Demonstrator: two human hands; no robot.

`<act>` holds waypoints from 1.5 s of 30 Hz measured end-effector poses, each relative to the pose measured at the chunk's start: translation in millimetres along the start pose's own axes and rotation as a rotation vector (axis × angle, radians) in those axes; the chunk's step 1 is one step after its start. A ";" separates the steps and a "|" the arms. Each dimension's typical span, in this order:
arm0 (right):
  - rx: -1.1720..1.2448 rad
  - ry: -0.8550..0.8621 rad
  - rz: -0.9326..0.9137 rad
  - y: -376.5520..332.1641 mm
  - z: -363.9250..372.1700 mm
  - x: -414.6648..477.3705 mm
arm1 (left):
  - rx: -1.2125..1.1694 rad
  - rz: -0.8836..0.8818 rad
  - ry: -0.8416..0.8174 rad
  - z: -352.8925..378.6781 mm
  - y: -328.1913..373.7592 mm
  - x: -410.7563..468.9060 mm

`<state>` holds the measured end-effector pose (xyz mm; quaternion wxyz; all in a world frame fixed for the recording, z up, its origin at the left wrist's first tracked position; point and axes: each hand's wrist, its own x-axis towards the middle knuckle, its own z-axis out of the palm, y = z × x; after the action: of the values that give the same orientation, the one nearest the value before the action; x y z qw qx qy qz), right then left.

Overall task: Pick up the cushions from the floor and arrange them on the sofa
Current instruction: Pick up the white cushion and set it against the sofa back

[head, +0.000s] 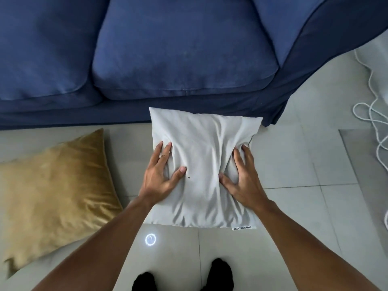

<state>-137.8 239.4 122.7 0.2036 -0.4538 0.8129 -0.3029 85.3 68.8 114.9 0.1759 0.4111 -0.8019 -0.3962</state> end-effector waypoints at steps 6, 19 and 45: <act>0.017 0.043 -0.053 -75.8 -65.9 -1.0 | 0.015 0.033 0.040 -73.1 73.3 -4.9; 0.009 0.178 -0.239 -210.8 -211.1 73.0 | -0.011 0.141 0.172 -206.7 227.8 52.6; 0.022 0.343 -0.560 -313.8 -367.5 311.7 | 0.000 0.365 0.432 -316.2 371.3 276.2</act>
<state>-325.1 -42.8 587.3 -0.0225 -0.5998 0.6758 -0.4278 -81.3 -177.8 589.8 0.4111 0.3348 -0.8067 -0.2610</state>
